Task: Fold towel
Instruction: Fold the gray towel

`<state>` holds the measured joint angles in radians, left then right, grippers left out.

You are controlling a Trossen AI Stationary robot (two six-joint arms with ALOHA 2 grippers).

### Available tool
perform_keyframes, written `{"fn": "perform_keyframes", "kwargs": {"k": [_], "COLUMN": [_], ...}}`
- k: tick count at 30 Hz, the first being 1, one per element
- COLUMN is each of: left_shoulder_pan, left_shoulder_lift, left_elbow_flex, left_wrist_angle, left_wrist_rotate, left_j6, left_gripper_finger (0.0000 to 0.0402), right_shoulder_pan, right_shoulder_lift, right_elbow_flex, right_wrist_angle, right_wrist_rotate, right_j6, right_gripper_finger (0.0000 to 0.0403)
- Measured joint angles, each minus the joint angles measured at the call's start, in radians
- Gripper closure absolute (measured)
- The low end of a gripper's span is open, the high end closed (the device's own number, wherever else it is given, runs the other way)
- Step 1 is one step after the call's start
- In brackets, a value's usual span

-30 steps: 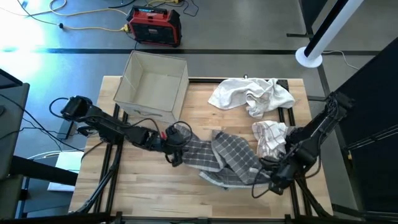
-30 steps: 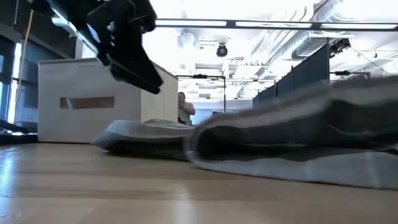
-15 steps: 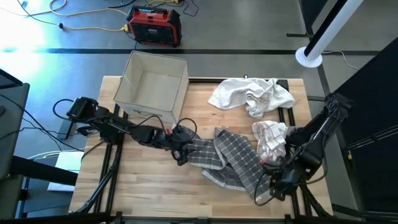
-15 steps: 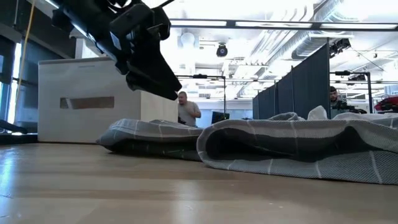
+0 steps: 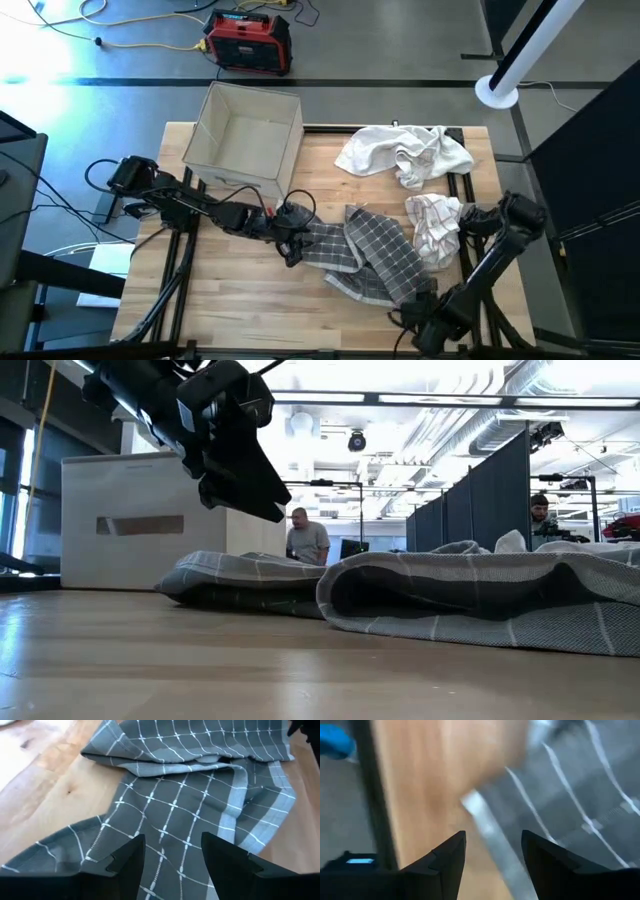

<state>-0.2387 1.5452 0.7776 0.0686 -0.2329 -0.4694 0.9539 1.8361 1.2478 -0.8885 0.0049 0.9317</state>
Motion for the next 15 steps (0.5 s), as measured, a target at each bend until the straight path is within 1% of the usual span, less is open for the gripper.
{"fn": "perform_keyframes", "kwargs": {"k": [4,8,11,15], "left_shoulder_pan": [0.0,0.0,0.0,0.0], "left_shoulder_lift": [0.0,0.0,0.0,0.0], "left_elbow_flex": [0.0,0.0,0.0,0.0], "left_wrist_angle": [-0.014,-0.025,-0.025,-0.026], "left_wrist_rotate": [0.014,0.015,0.015,0.015], "left_j6": [0.0,-0.001,0.0,-0.001], "left_gripper_finger": [0.0216,0.0216,0.0216,0.0216], "right_shoulder_pan": [0.0,0.0,0.0,0.0], "right_shoulder_lift": [0.035,0.048,0.049,0.052], "right_elbow_flex": [0.019,0.019,0.017,0.014], "right_wrist_angle": [0.109,0.08,0.076,0.075], "right_wrist_rotate": [-0.005,0.036,0.073,0.076], "right_j6": [-0.032,0.009,0.008,0.006], "right_gripper_finger": [0.0222,0.0222,0.0222,0.0222]}}
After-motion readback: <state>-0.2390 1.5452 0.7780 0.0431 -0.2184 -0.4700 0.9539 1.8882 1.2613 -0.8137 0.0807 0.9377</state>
